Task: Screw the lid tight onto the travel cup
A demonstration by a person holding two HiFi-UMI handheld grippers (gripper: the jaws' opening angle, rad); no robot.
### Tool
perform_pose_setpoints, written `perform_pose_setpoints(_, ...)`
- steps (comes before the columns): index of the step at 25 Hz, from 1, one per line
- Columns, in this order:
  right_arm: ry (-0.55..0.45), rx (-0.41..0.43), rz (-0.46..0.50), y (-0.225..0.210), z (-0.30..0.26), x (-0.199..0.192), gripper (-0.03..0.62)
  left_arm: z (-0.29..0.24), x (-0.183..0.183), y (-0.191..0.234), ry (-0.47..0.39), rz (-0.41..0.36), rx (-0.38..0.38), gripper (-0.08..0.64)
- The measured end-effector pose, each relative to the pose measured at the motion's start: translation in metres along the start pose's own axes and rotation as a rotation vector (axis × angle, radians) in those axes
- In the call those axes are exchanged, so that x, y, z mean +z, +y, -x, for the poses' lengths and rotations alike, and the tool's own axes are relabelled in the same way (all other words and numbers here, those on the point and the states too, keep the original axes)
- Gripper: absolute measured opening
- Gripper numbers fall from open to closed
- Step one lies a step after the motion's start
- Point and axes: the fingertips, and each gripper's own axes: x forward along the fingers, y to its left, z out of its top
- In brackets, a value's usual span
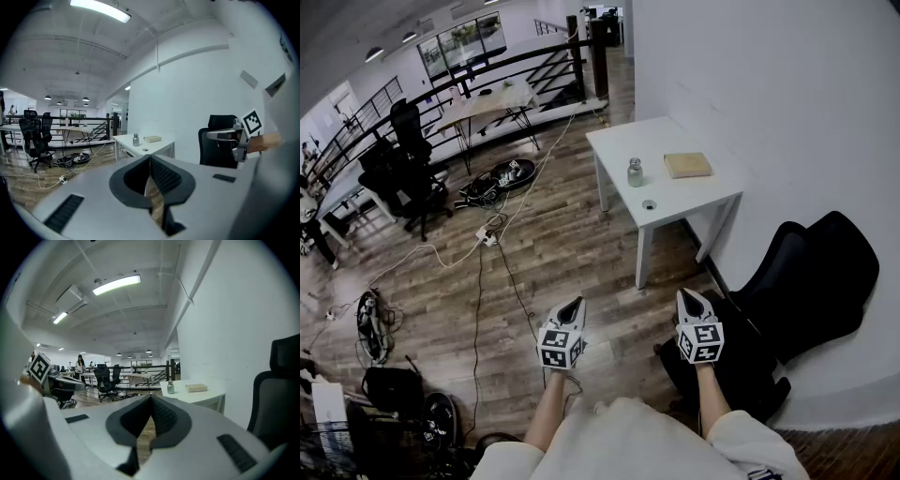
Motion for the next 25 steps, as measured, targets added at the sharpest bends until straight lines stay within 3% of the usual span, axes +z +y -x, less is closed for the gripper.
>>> perform_pose_setpoints(16,-0.021,-0.003,-0.007,-0.027,0.024,-0.003,0.000,-0.003,0.005,-0.035,-0.015,0.002,0.018,0.009)
perform_pose_setpoints(25,0.004,0.019,-0.004,-0.041,0.007,-0.011,0.000,-0.026,0.000,-0.042,-0.001,0.013,0.018,0.009)
